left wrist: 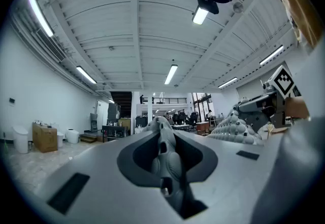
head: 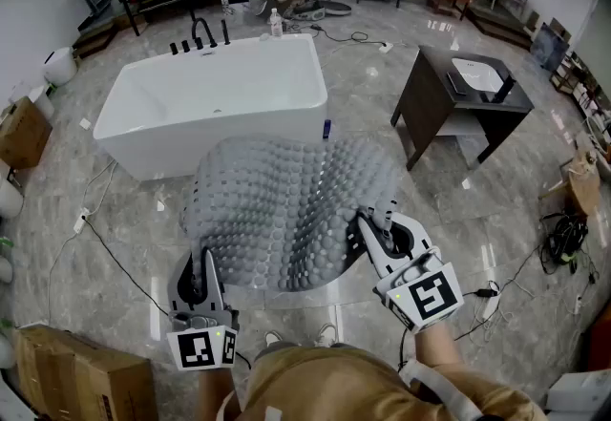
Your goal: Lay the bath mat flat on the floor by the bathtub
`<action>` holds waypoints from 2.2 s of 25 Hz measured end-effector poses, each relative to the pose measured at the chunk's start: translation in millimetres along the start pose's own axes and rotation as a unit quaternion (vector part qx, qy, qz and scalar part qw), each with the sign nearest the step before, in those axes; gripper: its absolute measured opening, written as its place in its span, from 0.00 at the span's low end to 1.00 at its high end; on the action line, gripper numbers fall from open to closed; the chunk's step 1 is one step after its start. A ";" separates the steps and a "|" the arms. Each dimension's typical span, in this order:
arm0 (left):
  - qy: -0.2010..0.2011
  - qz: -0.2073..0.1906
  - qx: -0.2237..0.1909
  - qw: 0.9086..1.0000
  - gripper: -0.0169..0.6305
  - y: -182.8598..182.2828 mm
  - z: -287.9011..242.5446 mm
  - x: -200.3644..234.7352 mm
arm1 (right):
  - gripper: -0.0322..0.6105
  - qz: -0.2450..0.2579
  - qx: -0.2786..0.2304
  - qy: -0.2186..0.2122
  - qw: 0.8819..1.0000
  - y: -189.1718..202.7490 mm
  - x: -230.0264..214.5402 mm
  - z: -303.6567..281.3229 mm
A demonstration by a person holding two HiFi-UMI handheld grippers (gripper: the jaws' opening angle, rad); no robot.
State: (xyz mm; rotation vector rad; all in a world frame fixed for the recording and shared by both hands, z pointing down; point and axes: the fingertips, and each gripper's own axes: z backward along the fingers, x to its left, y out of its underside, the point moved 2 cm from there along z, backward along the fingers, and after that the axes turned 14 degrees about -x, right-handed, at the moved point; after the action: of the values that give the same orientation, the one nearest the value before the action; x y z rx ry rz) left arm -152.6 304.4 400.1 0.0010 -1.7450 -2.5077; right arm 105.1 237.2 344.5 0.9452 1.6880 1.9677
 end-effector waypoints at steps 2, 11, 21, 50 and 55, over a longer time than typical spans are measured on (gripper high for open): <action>0.001 -0.001 0.000 1.000 0.11 -2.1 -0.4 -1.4 | 0.10 -0.003 0.003 -0.001 1.000 0.2 -0.8 1.0; -0.006 -0.003 0.011 1.000 0.11 7.7 -2.3 -11.9 | 0.10 -0.025 0.007 -0.006 1.000 16.0 -13.0 5.1; -0.020 -0.007 0.025 0.999 0.11 21.2 -6.2 -35.3 | 0.10 -0.023 0.016 -0.032 0.999 34.6 -34.9 9.8; 0.064 0.029 0.028 0.997 0.11 110.2 -206.2 125.6 | 0.11 0.005 0.069 0.024 0.997 71.7 -58.4 -228.4; 0.073 0.043 0.030 0.996 0.11 121.7 -221.5 133.4 | 0.11 0.026 0.080 0.024 0.996 74.7 -59.5 -244.7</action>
State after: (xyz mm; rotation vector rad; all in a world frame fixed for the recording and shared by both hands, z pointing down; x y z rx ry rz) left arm -265.9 45.6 443.4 0.1080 -1.7235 -2.3319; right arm -13.8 7.3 389.5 1.0138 1.8886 1.9261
